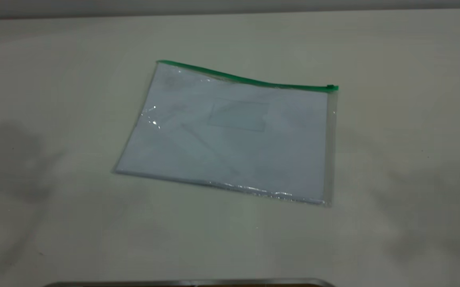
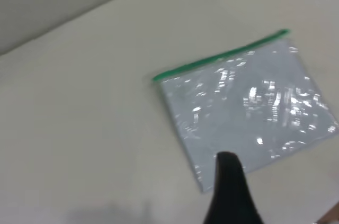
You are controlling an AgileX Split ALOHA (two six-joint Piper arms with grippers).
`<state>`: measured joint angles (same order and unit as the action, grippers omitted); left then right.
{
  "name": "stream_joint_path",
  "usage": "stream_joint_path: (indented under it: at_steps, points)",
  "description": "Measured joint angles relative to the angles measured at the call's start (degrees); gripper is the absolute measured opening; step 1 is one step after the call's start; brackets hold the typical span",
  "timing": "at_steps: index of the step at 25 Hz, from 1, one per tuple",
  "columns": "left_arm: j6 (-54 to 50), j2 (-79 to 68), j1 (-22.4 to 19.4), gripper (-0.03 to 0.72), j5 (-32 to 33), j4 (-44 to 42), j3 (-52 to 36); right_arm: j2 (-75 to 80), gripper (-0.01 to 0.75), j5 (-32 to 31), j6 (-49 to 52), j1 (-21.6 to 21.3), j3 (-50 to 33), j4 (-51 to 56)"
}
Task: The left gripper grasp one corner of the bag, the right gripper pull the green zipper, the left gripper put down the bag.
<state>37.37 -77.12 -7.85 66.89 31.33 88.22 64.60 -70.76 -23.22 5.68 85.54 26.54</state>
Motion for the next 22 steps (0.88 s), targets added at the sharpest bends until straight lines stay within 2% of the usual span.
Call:
stream_joint_path:
  at_steps: [4, 9, 16, 22]
  points:
    - [-6.9, 6.7, 0.0, 0.565, 0.0, -5.3, -2.3, -9.0, 0.394, 0.0, 4.0, 0.0, -10.5, -6.6]
    - [-10.6, 15.8, 0.0, 0.565, 0.0, -9.7, -10.5, -19.0, 0.394, 0.0, 6.3, 0.0, -26.4, -13.0]
    - [-14.5, 27.2, 0.0, 0.565, 0.0, -14.2, -26.9, -30.4, 0.416, 2.1, 18.4, 0.0, -47.5, -21.8]
    - [-18.1, 34.5, 0.0, 0.565, 0.0, -17.1, -43.3, -36.8, 0.416, 5.3, 23.6, 0.0, -57.3, -25.6]
